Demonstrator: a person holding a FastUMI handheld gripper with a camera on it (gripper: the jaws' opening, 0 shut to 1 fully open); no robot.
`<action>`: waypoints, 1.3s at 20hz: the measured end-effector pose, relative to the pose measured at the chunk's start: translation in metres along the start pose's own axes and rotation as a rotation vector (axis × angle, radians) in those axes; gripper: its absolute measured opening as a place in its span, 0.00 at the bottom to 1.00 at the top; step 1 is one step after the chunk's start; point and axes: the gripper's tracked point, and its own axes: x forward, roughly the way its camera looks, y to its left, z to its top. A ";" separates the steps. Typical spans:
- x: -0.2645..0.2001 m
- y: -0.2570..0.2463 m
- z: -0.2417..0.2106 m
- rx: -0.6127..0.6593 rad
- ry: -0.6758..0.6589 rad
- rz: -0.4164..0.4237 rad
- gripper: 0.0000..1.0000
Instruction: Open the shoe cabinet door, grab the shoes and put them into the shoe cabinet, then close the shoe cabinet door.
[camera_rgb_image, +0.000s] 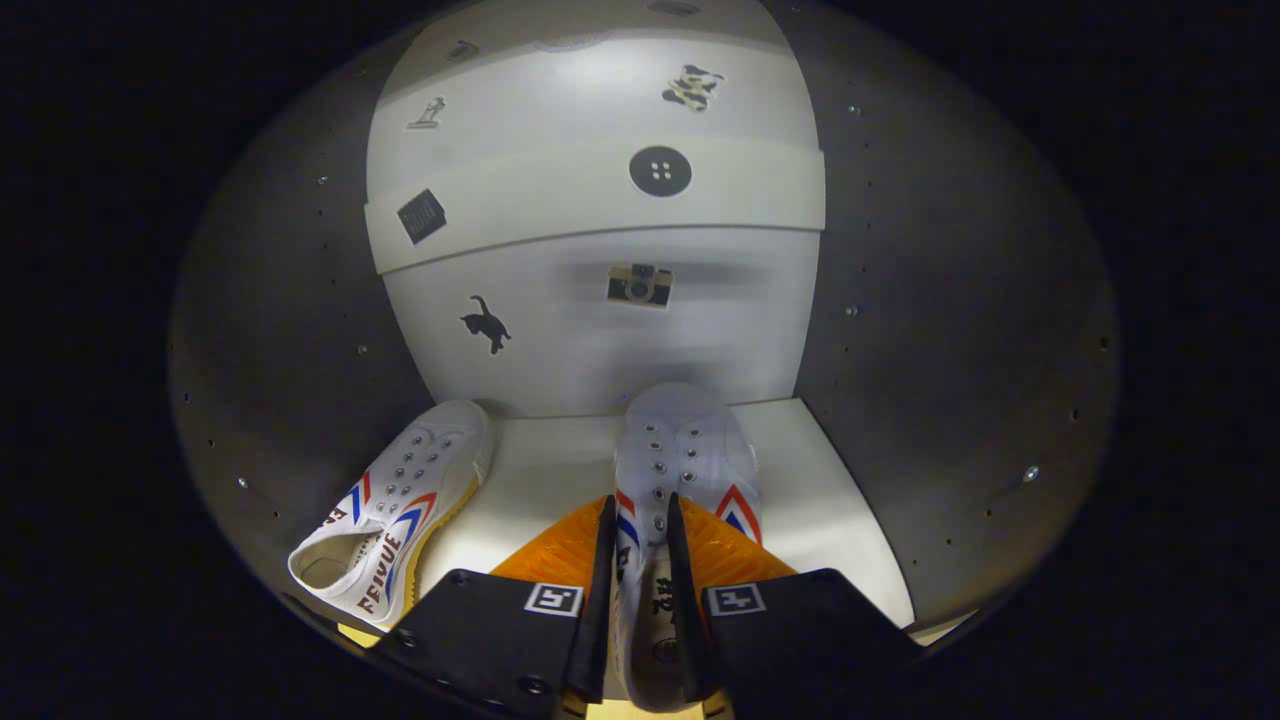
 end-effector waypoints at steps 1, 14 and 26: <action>-0.010 0.003 0.006 0.013 -0.031 0.004 0.31; -0.296 0.053 -0.053 -0.004 -0.370 0.110 0.98; -0.472 -0.003 -0.155 -0.023 -0.418 0.095 0.98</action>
